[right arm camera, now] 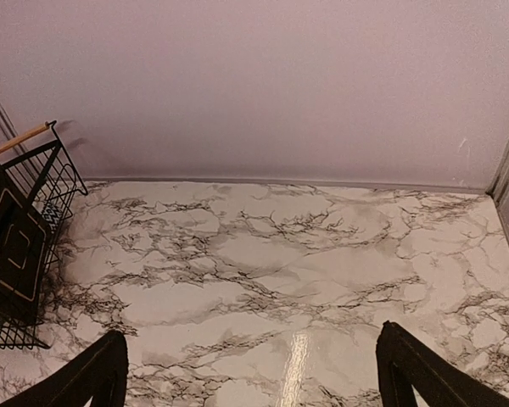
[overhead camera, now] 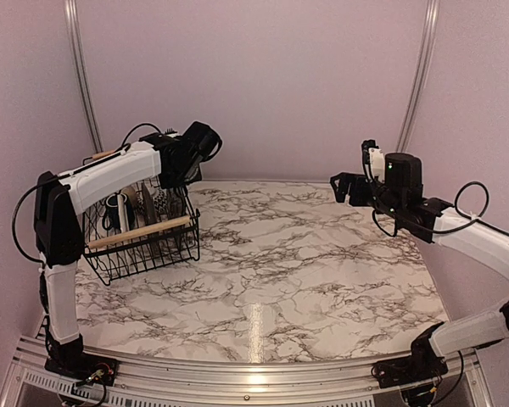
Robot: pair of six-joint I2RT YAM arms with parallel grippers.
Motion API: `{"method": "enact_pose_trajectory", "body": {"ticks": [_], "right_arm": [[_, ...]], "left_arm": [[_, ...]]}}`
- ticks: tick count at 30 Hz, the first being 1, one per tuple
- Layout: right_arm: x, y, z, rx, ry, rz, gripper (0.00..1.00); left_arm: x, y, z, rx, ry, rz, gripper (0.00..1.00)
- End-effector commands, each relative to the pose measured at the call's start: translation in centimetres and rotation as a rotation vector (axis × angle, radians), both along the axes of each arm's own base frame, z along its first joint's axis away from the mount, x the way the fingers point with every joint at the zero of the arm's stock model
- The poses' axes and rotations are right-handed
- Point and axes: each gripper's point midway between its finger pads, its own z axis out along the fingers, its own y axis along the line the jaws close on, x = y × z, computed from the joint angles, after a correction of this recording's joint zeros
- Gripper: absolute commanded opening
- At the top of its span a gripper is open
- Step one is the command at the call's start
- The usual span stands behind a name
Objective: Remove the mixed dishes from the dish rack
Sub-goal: Grab the plate from the dish rack.
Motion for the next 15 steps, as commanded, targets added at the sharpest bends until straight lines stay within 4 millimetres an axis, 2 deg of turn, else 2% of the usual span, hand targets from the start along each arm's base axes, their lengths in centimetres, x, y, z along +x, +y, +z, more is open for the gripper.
{"method": "enact_pose_trajectory", "body": {"ticks": [1, 5, 15], "right_arm": [[-0.32, -0.14, 1.27, 0.003, -0.035, -0.009, 0.99], [-0.38, -0.26, 2.03, 0.016, -0.065, -0.014, 0.98], [-0.29, -0.33, 2.13, 0.013, -0.070, -0.019, 0.98]], "left_arm": [[0.00, 0.59, -0.70, 0.039, 0.035, 0.014, 0.29], [0.24, 0.76, -1.35, 0.037, 0.054, 0.012, 0.29], [0.14, 0.71, -0.95, 0.021, 0.056, 0.000, 0.04]]}}
